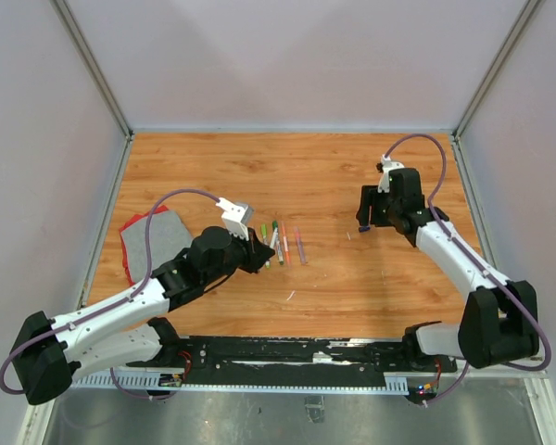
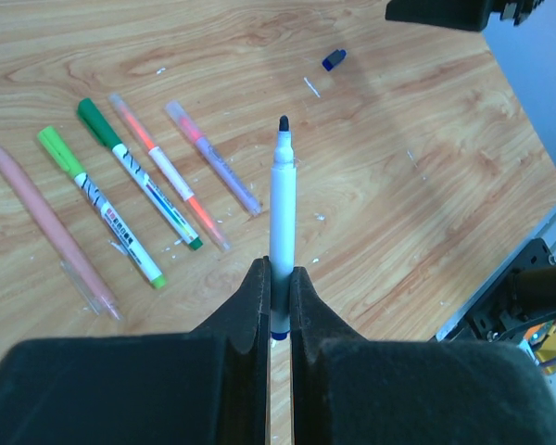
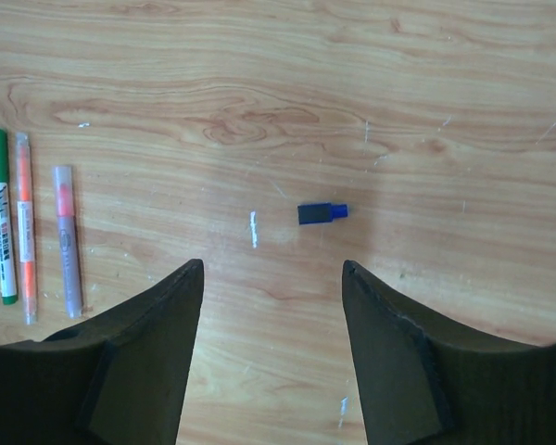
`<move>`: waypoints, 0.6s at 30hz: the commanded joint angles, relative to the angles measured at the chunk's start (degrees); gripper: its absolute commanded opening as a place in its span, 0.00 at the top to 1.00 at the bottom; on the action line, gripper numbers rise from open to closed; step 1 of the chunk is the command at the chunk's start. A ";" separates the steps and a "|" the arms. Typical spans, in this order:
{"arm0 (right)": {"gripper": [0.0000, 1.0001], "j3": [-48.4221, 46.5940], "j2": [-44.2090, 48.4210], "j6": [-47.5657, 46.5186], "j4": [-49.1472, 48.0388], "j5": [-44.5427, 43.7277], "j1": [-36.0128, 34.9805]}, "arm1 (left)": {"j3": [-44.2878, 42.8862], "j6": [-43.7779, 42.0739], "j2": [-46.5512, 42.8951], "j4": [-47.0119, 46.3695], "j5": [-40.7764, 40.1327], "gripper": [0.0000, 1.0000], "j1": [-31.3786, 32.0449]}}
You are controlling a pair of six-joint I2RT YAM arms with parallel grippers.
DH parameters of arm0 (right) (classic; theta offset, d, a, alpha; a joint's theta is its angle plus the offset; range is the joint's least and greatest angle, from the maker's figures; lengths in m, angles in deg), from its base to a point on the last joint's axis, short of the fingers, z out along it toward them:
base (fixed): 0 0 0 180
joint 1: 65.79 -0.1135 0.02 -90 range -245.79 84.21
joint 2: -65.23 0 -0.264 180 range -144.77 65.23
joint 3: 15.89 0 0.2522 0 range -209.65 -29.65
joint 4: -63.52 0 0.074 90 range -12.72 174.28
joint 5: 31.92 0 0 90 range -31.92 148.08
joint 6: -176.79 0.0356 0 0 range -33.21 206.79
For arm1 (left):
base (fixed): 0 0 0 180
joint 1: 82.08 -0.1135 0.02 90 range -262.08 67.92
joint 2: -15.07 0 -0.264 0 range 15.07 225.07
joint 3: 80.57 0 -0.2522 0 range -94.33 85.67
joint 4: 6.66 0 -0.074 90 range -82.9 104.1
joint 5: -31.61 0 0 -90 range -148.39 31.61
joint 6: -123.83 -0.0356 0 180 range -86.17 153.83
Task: Insert the pens into the pen caps
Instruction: Pick up the pen cap from the center of the board.
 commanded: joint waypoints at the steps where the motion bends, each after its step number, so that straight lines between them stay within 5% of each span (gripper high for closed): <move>1: 0.38 -6.57 -5.56 -9.26 4.47 12.68 5.42 | -0.12 -1.03 -1.11 0.94 -0.50 0.99 -0.32; 8: 0.37 -13.33 -14.53 -8.11 13.08 4.97 6.08 | 0.04 -0.89 -1.05 1.09 -0.33 1.00 -0.41; 18: 0.37 -17.91 -23.79 -5.76 15.73 5.25 5.69 | 0.70 0.41 -1.66 1.27 -0.67 1.00 -0.41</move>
